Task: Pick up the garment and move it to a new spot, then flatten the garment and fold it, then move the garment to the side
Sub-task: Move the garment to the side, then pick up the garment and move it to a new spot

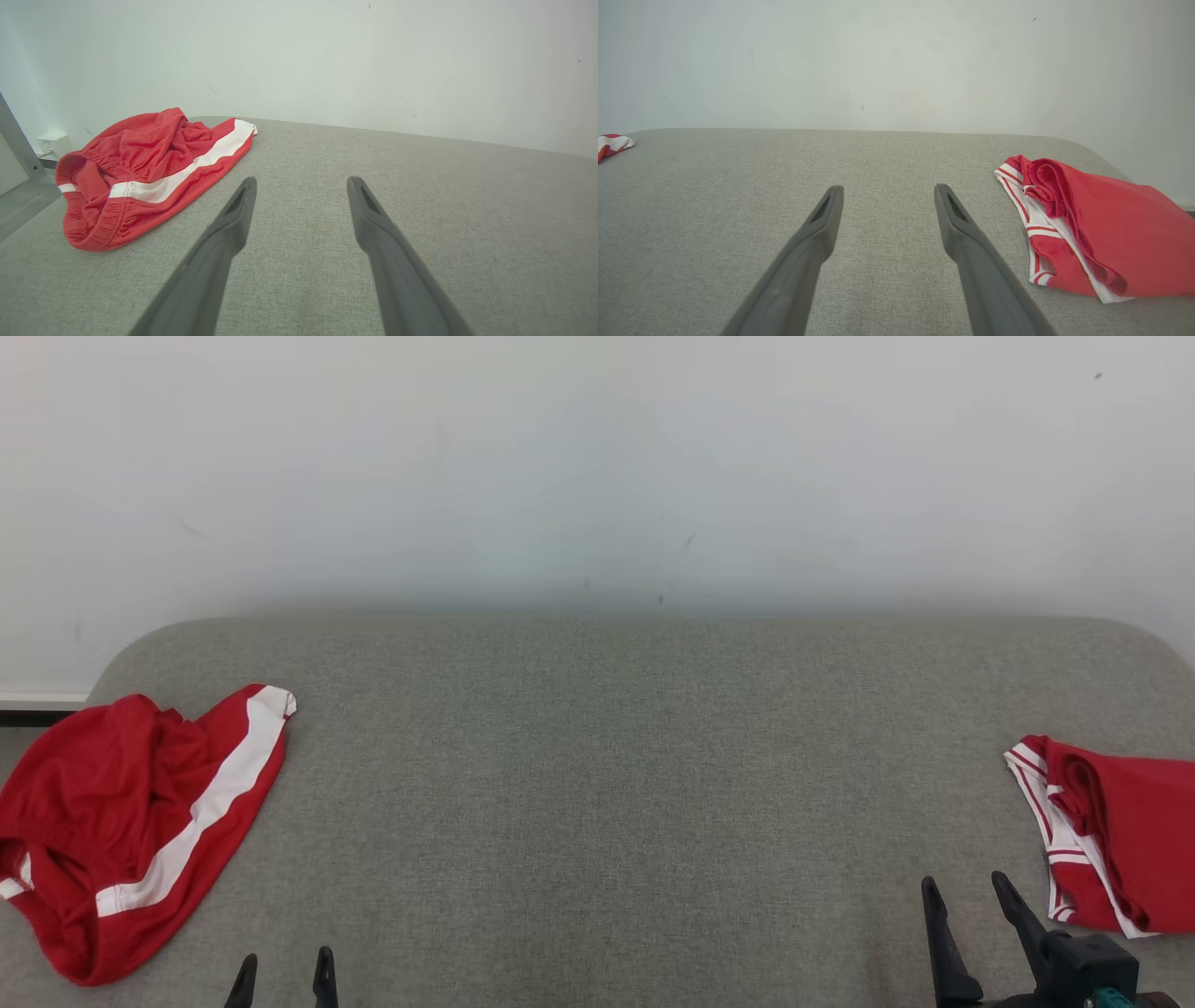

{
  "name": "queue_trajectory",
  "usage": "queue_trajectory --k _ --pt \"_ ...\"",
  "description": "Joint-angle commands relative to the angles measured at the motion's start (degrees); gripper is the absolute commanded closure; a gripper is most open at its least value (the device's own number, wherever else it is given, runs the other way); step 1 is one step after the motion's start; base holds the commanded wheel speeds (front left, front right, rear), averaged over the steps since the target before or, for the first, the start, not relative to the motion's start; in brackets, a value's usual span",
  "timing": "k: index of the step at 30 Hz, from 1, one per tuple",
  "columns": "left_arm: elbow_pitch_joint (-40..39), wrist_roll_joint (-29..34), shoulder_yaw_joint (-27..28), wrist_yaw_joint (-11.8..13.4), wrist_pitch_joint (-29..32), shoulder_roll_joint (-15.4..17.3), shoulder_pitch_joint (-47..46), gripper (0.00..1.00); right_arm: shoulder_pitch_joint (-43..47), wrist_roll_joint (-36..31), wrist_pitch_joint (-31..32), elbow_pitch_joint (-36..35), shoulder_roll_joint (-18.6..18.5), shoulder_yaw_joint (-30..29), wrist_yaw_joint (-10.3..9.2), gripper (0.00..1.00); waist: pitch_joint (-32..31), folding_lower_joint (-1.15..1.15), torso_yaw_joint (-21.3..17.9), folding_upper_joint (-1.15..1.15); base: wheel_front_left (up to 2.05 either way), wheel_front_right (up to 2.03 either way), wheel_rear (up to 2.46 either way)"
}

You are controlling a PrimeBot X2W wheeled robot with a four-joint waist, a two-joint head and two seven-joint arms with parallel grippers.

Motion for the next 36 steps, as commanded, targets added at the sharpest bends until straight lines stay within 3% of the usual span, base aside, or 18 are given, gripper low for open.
queue_trajectory --k 1,14,36 --pt "0.09 0.22 0.20 -0.34 -0.17 -0.15 -0.07 0.00 0.72 -0.28 -0.40 0.06 0.47 -0.17 -0.16 0.00 -0.55 0.01 0.12 0.00 0.00 0.00 0.00" --pt "0.32 0.34 0.04 -0.33 -0.17 0.13 -0.77 0.00 1.17 -0.07 -0.31 -0.24 1.08 0.01 -0.16 0.00 -1.13 0.01 -1.24 0.00 0.00 0.00 0.00" --pt "0.61 -0.90 -0.49 -0.29 -0.17 0.80 -2.12 0.00 1.39 -0.88 -0.42 -1.52 1.70 -0.75 -0.16 0.00 0.19 0.01 0.05 0.00 0.00 0.00 0.00"
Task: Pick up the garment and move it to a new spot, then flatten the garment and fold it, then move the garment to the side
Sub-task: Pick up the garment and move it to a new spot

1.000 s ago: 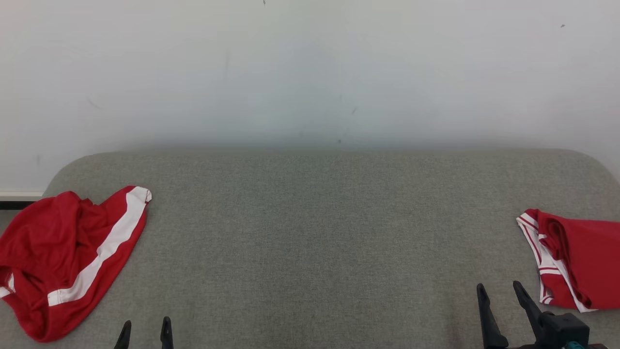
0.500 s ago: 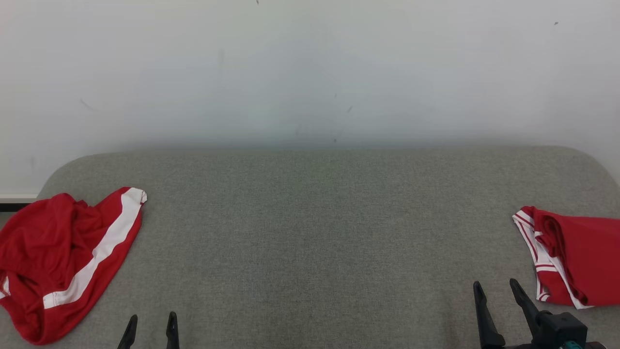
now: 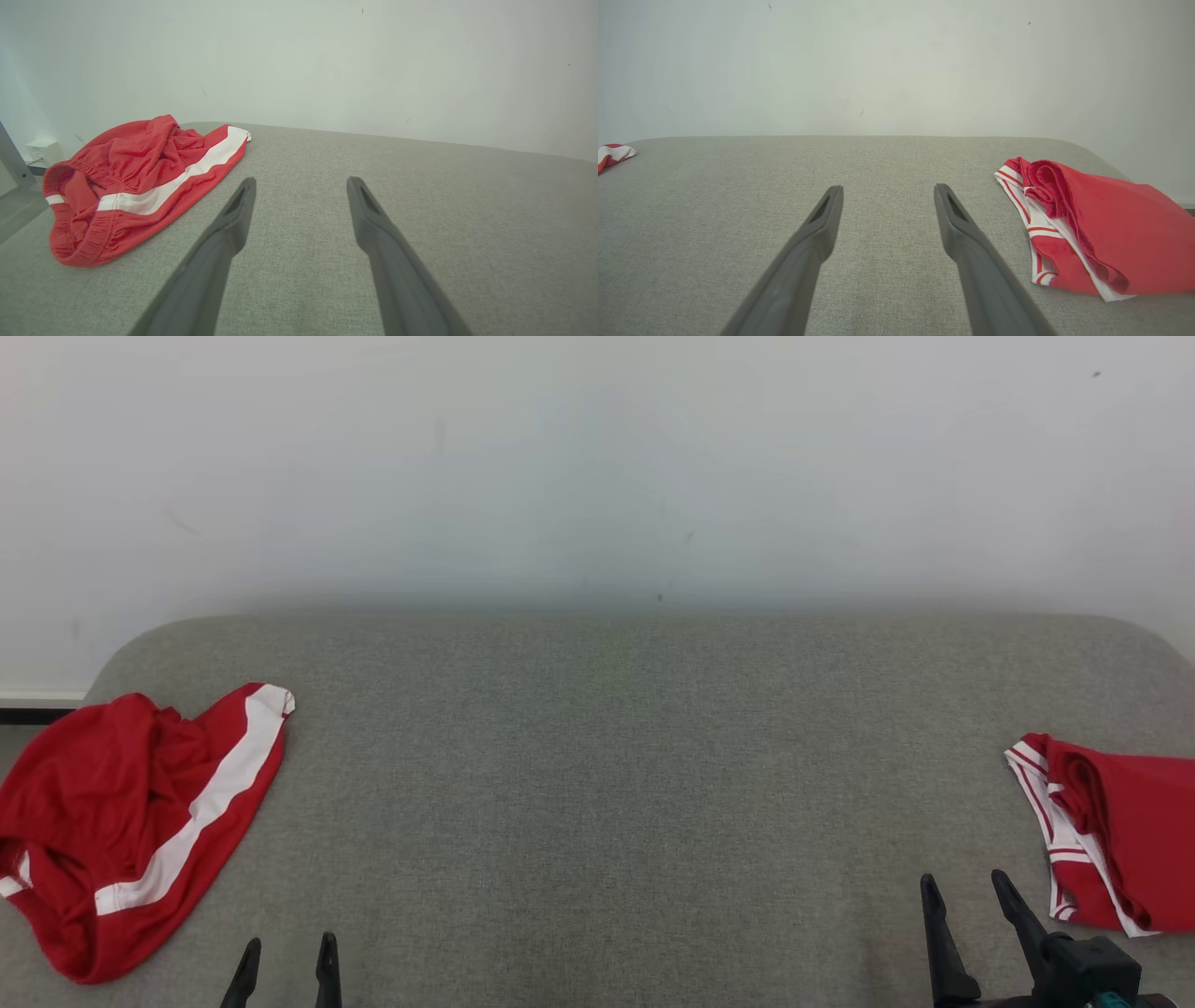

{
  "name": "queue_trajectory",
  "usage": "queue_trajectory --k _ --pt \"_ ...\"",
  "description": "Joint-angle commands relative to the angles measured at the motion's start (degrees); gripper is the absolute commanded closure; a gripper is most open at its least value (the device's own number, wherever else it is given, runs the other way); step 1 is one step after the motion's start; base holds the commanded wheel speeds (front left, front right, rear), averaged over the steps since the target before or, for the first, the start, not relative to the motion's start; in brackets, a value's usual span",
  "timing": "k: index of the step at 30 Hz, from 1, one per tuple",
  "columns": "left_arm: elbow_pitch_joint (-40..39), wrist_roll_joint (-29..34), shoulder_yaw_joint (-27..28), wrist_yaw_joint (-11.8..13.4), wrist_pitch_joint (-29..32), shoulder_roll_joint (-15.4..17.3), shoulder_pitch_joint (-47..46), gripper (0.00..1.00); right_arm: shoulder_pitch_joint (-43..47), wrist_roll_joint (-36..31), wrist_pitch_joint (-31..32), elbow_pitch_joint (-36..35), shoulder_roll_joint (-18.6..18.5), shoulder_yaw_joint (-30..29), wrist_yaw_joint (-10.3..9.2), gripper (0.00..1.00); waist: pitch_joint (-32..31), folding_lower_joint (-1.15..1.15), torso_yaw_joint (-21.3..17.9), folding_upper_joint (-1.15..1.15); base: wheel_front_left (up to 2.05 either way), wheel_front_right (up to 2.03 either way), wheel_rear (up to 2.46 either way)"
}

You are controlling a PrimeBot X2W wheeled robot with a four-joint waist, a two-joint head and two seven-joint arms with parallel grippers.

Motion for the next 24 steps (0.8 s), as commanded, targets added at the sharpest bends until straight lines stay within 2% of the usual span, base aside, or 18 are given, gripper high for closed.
queue_trajectory --k 1,7,16,17,18,24 --pt "0.12 -0.18 0.19 0.06 -0.17 0.02 -0.80 0.00 0.67 -0.28 0.00 -0.08 -0.13 -0.17 -0.16 0.00 0.18 0.00 0.82 0.00 0.00 0.00 0.00" --pt "0.29 0.19 0.96 0.06 -0.17 0.10 -0.61 0.00 0.71 -0.48 -0.11 -0.42 -0.04 0.44 -0.16 0.00 0.21 0.00 4.83 0.00 0.00 0.00 0.00" --pt "0.34 0.75 2.11 0.06 -0.17 0.38 1.47 0.00 0.29 0.11 -0.57 0.20 0.51 1.55 -0.16 0.00 -0.35 0.00 14.15 0.00 0.00 0.00 0.00" --pt "0.34 0.75 2.11 0.06 -0.17 0.38 1.47 0.00 0.29 0.11 -0.57 0.20 0.51 1.55 -0.16 0.00 -0.35 0.00 14.15 0.00 0.00 0.00 0.00" --pt "0.37 0.70 2.56 0.06 -0.17 0.59 1.78 0.00 -0.11 0.15 -0.66 0.46 0.54 2.17 -0.16 0.00 -0.45 0.00 15.98 0.00 0.00 0.00 0.00" --pt "-0.05 0.93 4.12 0.06 -0.17 0.57 3.19 0.00 -1.16 0.50 -1.18 1.29 0.82 3.65 -0.16 0.00 -0.57 0.00 19.96 0.00 0.00 0.00 0.00"
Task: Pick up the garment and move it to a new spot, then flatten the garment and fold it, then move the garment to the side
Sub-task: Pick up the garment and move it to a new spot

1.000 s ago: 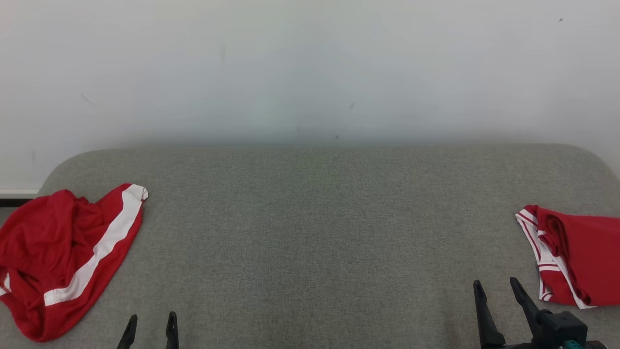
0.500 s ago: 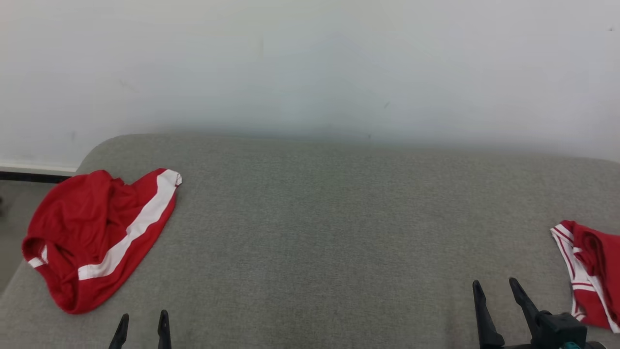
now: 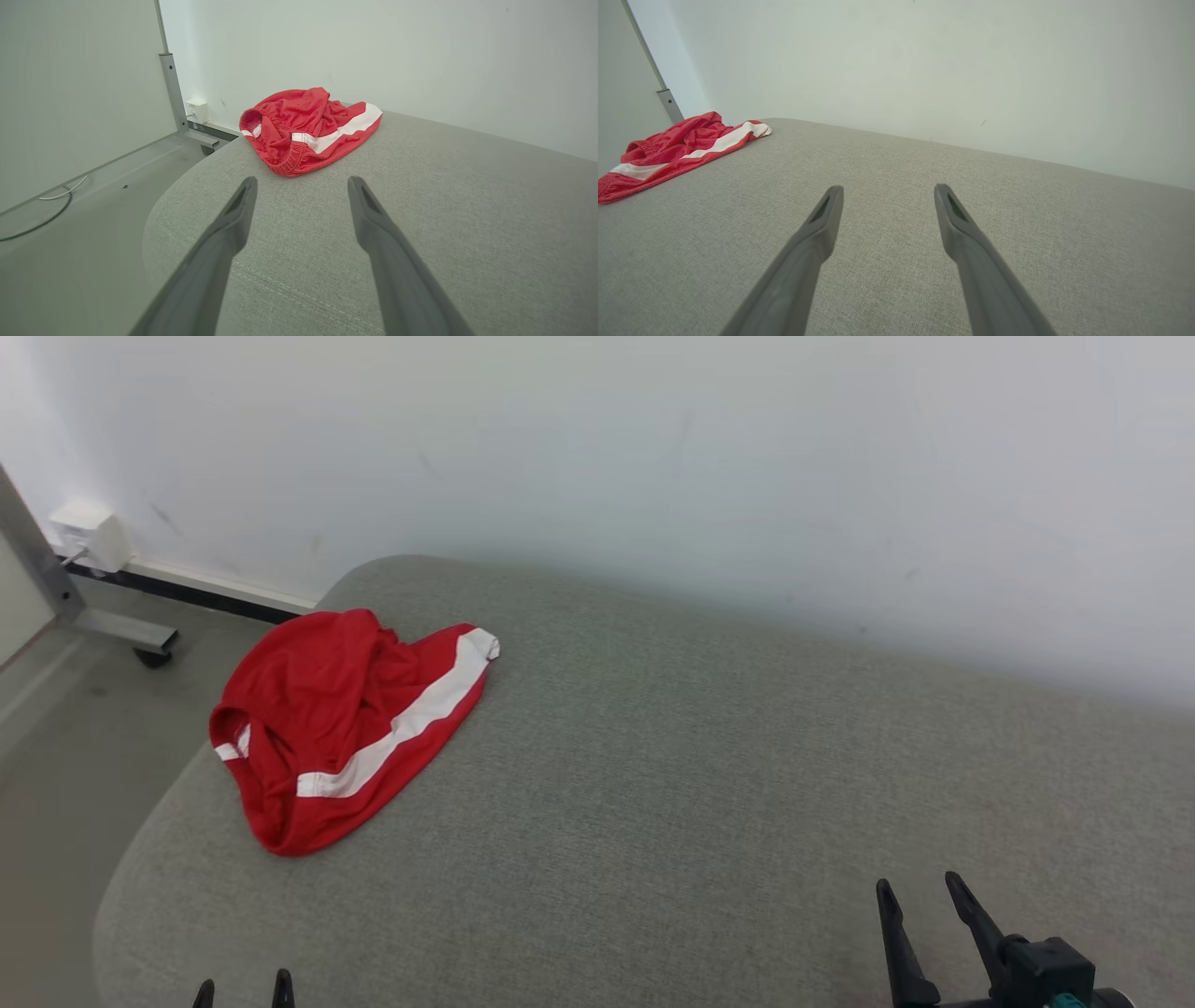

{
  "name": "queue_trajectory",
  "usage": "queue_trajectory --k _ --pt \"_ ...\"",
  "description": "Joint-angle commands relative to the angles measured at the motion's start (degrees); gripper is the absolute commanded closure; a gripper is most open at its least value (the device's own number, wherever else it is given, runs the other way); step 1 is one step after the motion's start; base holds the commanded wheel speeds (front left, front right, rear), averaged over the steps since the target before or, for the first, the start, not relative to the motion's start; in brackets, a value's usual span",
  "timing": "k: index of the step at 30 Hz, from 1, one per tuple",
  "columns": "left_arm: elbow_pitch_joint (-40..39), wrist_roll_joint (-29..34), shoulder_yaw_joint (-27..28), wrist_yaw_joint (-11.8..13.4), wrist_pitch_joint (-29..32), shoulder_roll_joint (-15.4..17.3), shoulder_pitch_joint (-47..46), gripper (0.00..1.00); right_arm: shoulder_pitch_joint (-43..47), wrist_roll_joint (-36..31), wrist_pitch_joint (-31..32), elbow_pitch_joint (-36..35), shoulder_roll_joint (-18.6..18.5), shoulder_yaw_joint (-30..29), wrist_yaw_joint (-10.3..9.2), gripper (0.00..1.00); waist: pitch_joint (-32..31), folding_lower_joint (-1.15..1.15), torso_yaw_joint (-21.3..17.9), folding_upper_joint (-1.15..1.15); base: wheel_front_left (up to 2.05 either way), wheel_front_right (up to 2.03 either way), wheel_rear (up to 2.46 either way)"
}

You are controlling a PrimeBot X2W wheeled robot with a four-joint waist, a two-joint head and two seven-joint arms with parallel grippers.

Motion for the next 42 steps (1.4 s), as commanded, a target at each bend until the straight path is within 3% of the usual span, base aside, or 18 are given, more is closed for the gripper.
queue_trajectory --k 1,15,21,25,30,37,38,42 --pt "-0.28 0.58 0.30 0.07 -0.17 0.06 0.63 0.00 -0.69 0.26 -0.18 0.01 0.24 0.17 -0.16 0.00 -0.23 0.00 3.15 0.00 0.00 0.00 0.00" --pt "-1.51 1.31 3.14 0.07 -0.17 -0.45 2.22 0.00 -1.05 0.84 -0.85 1.30 0.15 1.30 -0.16 0.00 0.37 0.00 4.34 0.00 0.00 0.00 0.00" --pt "-0.21 -0.22 3.27 0.10 -0.17 -0.75 0.30 0.00 -1.53 0.97 -0.48 1.04 0.22 1.59 -0.16 0.00 1.04 0.00 3.10 0.00 0.00 0.00 0.00" --pt "1.61 -2.96 3.22 0.08 0.58 1.20 -3.71 0.00 -3.53 0.96 0.09 0.11 -0.22 3.08 -0.16 0.00 3.45 0.00 0.14 0.00 0.00 0.00 0.00" --pt "2.55 -10.54 5.93 0.08 7.80 3.61 -12.92 0.00 -7.48 0.88 1.01 -1.68 -1.42 5.66 -0.16 0.00 9.07 0.00 -5.01 0.00 0.00 0.00 0.00" --pt "5.05 -20.89 11.82 0.94 23.35 10.27 -26.83 0.00 -14.28 0.63 2.17 -5.40 -3.56 8.73 -0.16 0.00 18.78 0.00 -13.30 0.00 0.00 0.00 0.00" --pt "5.05 -20.89 11.82 0.94 23.35 10.27 -26.83 0.00 -14.28 0.63 2.17 -5.40 -3.56 8.73 -0.16 0.00 18.78 0.00 -13.30 0.00 0.00 0.00 0.00" --pt "5.05 -25.66 15.94 3.49 31.73 14.69 -32.50 0.00 -17.16 0.86 2.04 -7.45 -3.90 10.35 -0.15 0.00 23.96 0.00 -18.14 0.00 0.00 0.00 0.00"
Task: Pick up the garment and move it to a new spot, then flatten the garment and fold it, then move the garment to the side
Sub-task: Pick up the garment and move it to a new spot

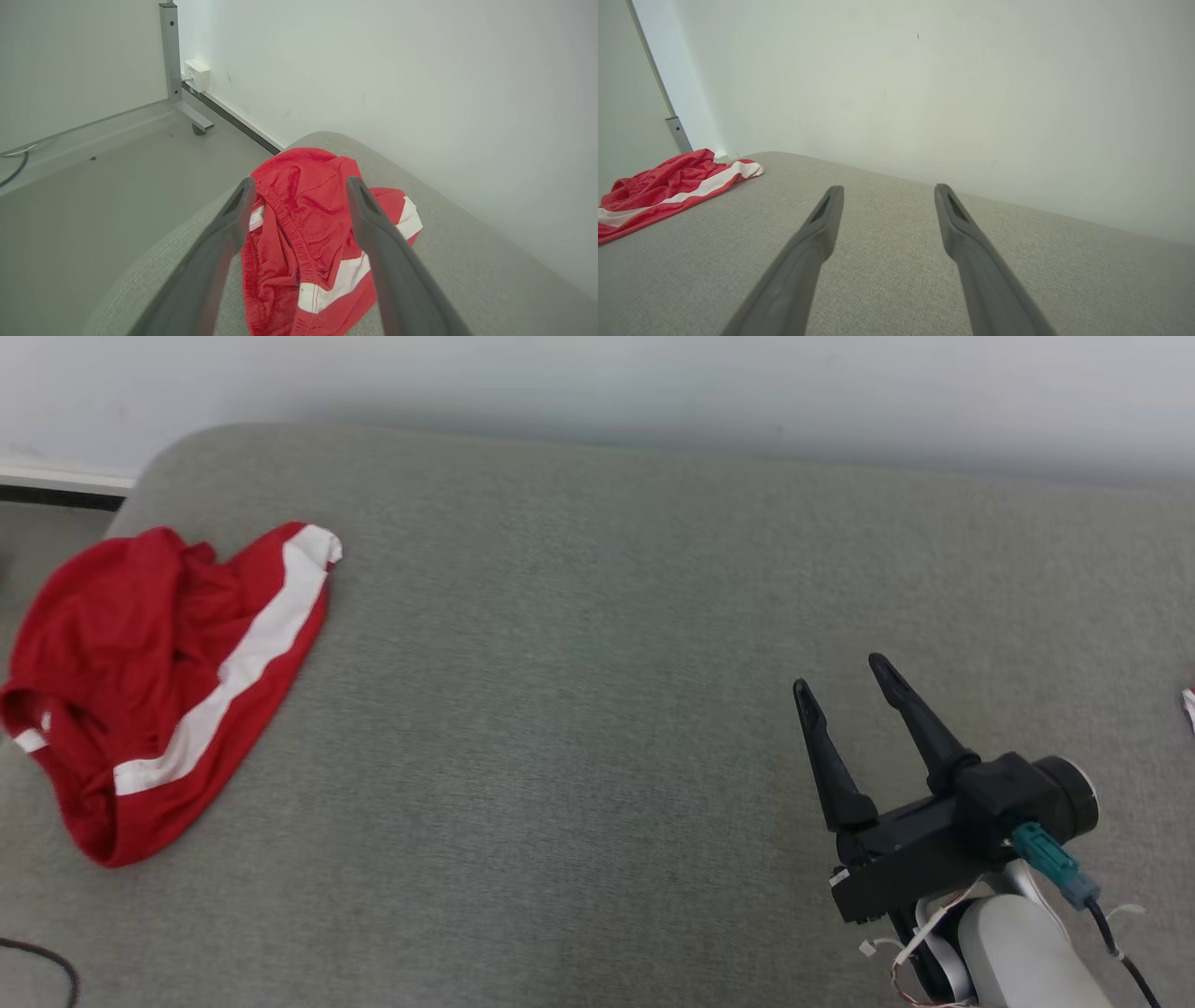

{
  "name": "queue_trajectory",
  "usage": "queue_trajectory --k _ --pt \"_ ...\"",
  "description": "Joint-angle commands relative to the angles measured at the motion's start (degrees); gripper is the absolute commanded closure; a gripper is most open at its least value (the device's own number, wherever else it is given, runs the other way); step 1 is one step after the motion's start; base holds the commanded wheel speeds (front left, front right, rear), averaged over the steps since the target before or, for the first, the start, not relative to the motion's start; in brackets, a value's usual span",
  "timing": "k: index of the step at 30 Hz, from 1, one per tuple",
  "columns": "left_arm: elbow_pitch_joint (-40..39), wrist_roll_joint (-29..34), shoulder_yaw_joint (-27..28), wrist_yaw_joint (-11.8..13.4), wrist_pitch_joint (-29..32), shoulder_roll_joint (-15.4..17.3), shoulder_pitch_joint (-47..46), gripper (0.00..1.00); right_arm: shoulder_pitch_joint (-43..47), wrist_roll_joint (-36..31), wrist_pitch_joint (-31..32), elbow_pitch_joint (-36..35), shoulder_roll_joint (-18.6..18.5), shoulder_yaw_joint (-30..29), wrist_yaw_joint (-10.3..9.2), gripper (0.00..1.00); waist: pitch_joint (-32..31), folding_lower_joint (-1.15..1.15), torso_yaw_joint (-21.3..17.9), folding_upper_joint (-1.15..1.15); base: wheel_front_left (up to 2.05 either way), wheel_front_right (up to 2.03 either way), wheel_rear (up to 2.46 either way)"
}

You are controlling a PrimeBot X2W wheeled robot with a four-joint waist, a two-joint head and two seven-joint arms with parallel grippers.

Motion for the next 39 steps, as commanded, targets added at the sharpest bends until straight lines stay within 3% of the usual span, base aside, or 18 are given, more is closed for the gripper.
queue_trajectory --k 1,10,22,32,33,34,39 --pt "-0.59 -0.88 1.31 0.95 2.08 1.62 -1.30 0.00 -1.36 0.18 -0.10 -0.75 -0.16 0.39 -0.14 0.00 11.01 -0.02 -10.89 -0.02 0.00 0.00 0.00" --pt "-1.24 -3.59 6.41 7.67 13.16 10.11 -6.23 0.00 -2.96 0.25 -1.42 -3.00 0.66 0.15 -0.14 0.00 18.38 -0.02 -17.76 -0.02 0.00 0.00 0.00" --pt "2.60 -5.65 7.74 9.64 17.19 12.18 -8.00 0.00 -3.93 0.32 -3.20 -3.41 1.99 0.90 -0.14 0.00 21.82 -0.02 -22.20 -0.02 0.00 0.00 0.00" --pt "8.12 -2.62 4.77 12.71 20.60 13.61 -7.06 0.00 -3.92 0.35 -3.35 -3.48 2.00 0.10 -0.14 0.00 21.93 -0.02 -22.56 -0.02 0.00 0.00 0.00" --pt "8.20 -2.41 4.49 12.56 20.54 13.70 -6.91 0.94 -3.90 0.38 -3.40 -3.44 2.11 0.06 -0.14 0.00 21.72 -0.02 -22.45 -0.02 0.00 0.00 0.00" --pt "8.16 -2.37 4.39 12.43 20.17 13.62 -6.78 1.00 -3.88 0.40 -3.45 -3.34 2.20 -0.01 -0.14 0.00 21.44 -0.02 -22.30 -0.02 0.00 0.00 0.00" --pt "7.04 -3.05 4.47 10.96 18.58 13.13 -5.90 1.00 -3.49 0.38 -3.72 -2.52 2.32 -0.11 -0.14 0.00 18.89 -0.02 -21.22 -0.02 0.00 0.00 0.00"
